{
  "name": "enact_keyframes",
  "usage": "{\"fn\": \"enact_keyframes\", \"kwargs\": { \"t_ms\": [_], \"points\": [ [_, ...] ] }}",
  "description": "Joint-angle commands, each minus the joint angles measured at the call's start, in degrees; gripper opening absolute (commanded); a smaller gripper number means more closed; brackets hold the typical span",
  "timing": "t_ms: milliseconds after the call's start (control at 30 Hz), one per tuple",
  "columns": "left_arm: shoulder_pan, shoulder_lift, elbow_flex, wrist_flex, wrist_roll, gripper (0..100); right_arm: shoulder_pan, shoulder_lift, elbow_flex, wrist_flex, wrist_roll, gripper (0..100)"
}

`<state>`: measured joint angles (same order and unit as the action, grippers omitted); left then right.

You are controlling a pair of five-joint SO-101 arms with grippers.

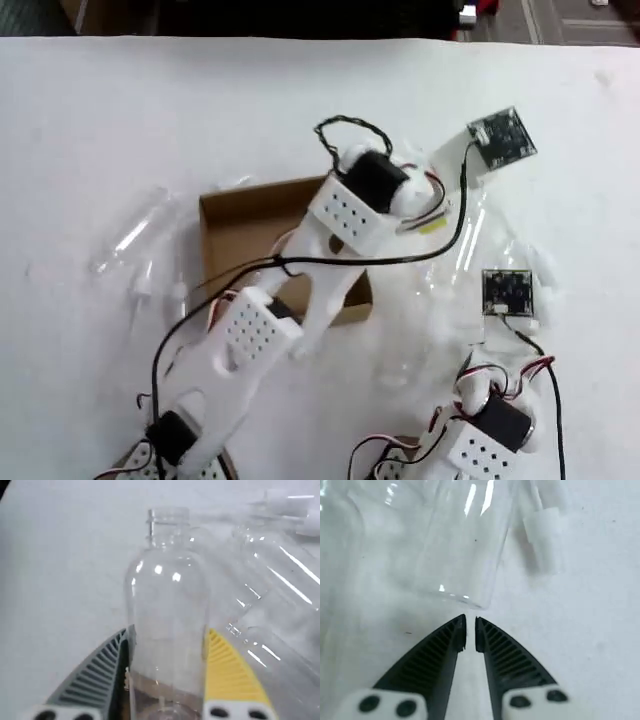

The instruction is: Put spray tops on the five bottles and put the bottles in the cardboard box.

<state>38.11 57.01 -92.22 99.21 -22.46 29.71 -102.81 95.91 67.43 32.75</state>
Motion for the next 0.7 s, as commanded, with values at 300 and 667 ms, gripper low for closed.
{"fn": "enact_keyframes", "kwargs": {
  "t_ms": [300,667],
  "points": [
    [-1.01,-31.34,-2.55,3.08,1.58,4,-2.15,-0.57,0.70,-1.19,0.53,1.8],
    [-2.51,-54.11,-2.29,3.25,9.93,4,-4.26,-0.57,0.70,-1.19,0.35,1.8]
  ]
}}
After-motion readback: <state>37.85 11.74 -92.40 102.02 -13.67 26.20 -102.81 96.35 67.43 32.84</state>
